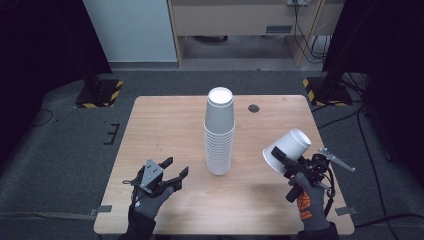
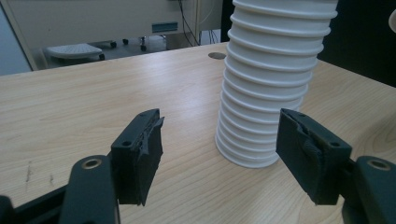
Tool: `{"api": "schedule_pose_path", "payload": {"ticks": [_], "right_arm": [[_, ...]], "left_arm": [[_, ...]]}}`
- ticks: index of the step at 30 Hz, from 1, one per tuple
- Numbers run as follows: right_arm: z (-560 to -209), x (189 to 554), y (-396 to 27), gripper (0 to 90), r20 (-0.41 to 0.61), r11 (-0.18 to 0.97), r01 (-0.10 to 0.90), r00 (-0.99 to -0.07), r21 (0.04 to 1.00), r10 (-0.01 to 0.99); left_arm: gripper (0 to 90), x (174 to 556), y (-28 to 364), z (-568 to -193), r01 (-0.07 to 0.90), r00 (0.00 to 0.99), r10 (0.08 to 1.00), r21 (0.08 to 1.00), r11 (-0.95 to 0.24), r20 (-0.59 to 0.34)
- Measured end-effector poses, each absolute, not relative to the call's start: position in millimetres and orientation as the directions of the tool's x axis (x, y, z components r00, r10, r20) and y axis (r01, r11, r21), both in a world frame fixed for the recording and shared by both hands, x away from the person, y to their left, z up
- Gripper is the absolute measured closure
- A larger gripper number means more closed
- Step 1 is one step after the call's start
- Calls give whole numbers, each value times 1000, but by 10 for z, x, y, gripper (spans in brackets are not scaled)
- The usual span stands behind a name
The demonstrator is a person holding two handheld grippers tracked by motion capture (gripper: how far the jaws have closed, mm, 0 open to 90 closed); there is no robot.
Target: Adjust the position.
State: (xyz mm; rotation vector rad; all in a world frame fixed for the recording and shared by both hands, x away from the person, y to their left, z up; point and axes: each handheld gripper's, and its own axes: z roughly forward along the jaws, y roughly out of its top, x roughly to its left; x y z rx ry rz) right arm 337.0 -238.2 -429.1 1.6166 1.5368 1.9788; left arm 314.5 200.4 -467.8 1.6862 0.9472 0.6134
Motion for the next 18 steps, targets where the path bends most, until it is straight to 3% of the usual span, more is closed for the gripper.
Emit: {"api": "schedule_pose_path", "payload": {"ticks": [18], "right_arm": [[-4368,3378,-2419,145,675,-495,472,-385,730,629]], "left_arm": [[345,3098,1686,-4679,276,634,773,945,-177,-41]]}}
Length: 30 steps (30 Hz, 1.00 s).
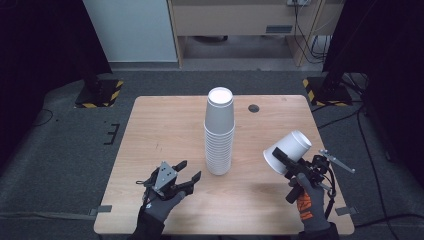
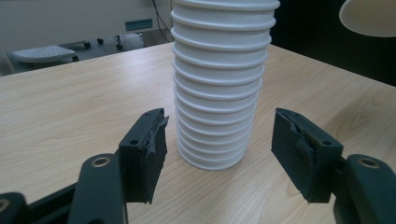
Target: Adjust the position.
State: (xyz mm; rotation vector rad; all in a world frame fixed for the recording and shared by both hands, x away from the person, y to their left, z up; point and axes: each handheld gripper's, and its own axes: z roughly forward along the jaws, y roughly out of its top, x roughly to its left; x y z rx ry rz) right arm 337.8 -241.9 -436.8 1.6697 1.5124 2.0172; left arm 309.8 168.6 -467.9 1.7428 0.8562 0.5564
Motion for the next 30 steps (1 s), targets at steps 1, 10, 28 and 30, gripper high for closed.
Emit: {"api": "schedule_pose_path", "payload": {"ticks": [1,10,28,30], "right_arm": [[-4369,3379,-2418,145,675,-492,474,-386,730,629],[-4382,3377,-2381,144,672,-485,479,-388,732,631],[-4369,3349,-2357,145,693,-500,490,-389,714,607],[-4377,3350,-2345,145,694,-501,491,-390,713,605]], "left_arm": [[346,3093,1674,-4676,274,637,770,945,-177,-41],[358,3053,1541,-4678,261,670,742,945,-198,-29],[381,3046,1205,-4683,232,723,691,947,-220,-17],[384,3053,1168,-4677,225,728,685,949,-223,-11]]}}
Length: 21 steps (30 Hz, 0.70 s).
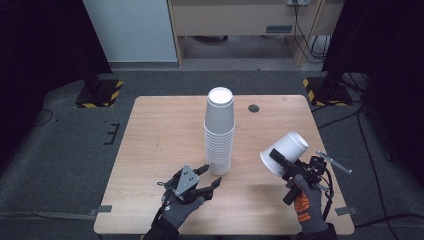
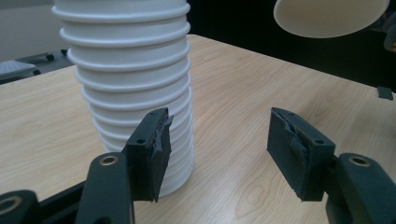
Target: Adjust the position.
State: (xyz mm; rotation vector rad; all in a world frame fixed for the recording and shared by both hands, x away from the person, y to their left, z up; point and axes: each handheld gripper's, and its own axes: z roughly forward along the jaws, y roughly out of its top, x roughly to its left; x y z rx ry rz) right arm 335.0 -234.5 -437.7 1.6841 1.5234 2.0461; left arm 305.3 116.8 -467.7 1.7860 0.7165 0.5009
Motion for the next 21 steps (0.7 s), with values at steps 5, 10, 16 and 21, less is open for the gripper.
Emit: {"api": "schedule_pose_path", "payload": {"ticks": [5,10,16,21], "right_arm": [[-4393,3349,-2331,145,697,-500,496,-388,710,604],[-4408,3346,-2331,144,701,-505,497,-386,706,600],[-4411,3338,-2342,144,705,-509,499,-377,701,601],[-4427,3342,-2336,144,706,-509,501,-377,700,600]], "left_arm": [[393,3087,1090,-4660,217,735,678,952,-217,-13],[397,3106,1000,-4642,199,747,665,954,-223,-1],[400,3150,906,-4636,188,757,654,956,-223,4],[402,3196,834,-4629,183,763,646,959,-215,0]]}}
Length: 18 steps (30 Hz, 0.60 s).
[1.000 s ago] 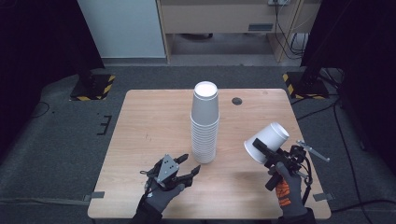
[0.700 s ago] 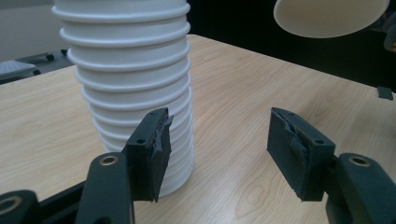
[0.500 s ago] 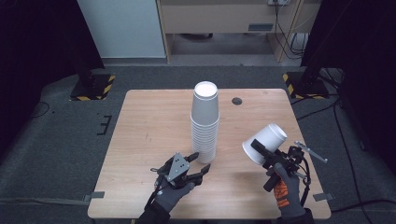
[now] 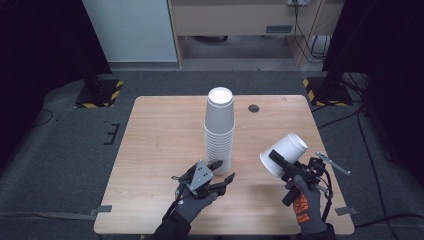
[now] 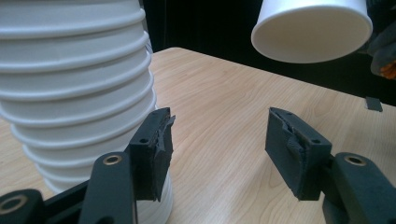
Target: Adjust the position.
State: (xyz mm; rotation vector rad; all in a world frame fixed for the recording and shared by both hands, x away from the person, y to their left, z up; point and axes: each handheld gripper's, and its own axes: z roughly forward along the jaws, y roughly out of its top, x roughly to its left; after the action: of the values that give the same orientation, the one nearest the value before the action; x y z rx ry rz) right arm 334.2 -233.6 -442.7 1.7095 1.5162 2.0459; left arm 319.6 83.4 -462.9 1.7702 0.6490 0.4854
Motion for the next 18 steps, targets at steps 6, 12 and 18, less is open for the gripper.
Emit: {"api": "schedule_pose_path", "payload": {"ticks": [6,12,18], "right_arm": [[-4439,3341,-2334,144,705,-505,505,-375,700,601],[-4437,3337,-2333,144,708,-506,508,-374,697,599],[-4452,3340,-2310,144,709,-503,514,-374,695,598]], "left_arm": [[406,3232,723,-4618,174,776,630,960,-218,3],[414,3256,647,-4622,166,785,619,961,-223,8],[416,3302,534,-4633,162,793,610,962,-221,7]]}}
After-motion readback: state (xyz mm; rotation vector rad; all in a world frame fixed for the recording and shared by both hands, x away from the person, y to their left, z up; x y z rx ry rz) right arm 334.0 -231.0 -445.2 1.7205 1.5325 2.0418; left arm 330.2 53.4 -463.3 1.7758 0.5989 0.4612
